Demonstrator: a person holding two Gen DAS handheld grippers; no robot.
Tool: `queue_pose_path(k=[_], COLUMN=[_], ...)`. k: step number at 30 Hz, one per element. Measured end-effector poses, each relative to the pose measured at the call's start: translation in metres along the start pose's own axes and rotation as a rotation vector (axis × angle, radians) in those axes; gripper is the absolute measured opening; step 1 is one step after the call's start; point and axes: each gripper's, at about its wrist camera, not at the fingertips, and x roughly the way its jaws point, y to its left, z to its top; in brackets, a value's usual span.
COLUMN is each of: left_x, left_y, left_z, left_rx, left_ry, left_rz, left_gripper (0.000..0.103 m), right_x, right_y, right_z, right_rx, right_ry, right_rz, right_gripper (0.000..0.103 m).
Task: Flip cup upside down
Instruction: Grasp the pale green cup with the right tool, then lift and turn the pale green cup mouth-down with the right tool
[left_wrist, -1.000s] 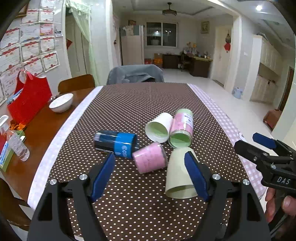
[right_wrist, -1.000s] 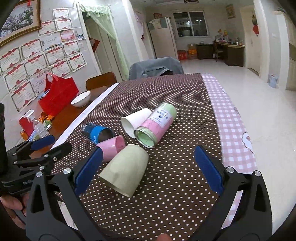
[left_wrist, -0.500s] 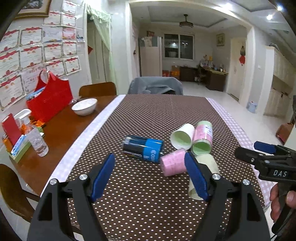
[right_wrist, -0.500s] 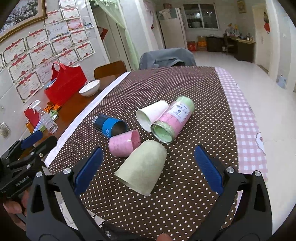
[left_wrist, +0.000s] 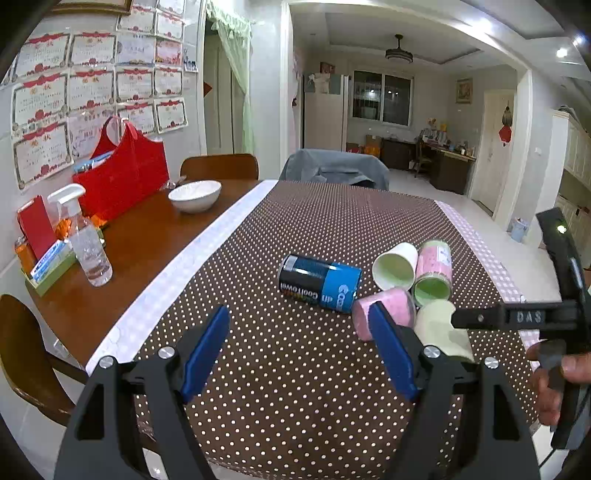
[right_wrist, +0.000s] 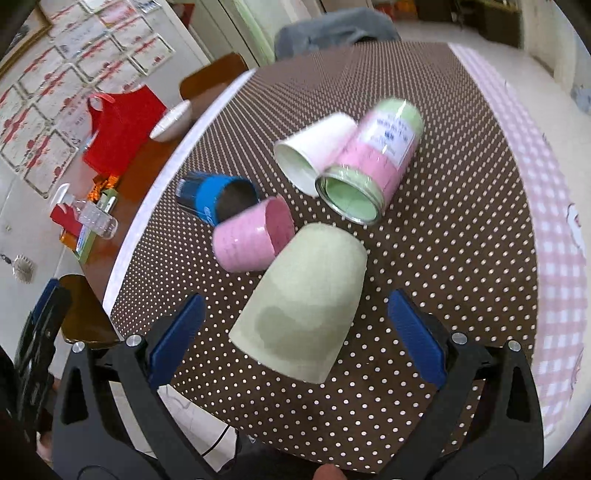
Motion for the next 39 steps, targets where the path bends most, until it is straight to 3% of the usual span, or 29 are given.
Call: queue_pose_path(k=[13,24,33,39], left_x=[0.013,0.020,0.016,0.012], left_y=[0.010,0.014,0.006,-0.002], left_z=[-0.016,-0.021,-0.020,-0.017], left_rx=[-0.016,-0.038,-0.023,-0.007], left_ry=[0.035,0.057,0.052,0.046], left_rz=[-0.024,-0.050,-0.056,-0.057], left_gripper=[0.076,0.076,0.076,0.076], right_x=[0.037,0.067,0.053,0.022], right_y=[-0.009,-0.011,-0.015,-0.018], right_z=[0.023,0.032,0.019,0.010], right_rx=[0.142,0.172,0.139,0.115], right_ry=[0.137,0.216,0.181,0.069], right_rz=[-0.019,-0.079,-0.003,0.102], right_gripper=[0.097,0.075,0.074,0.074])
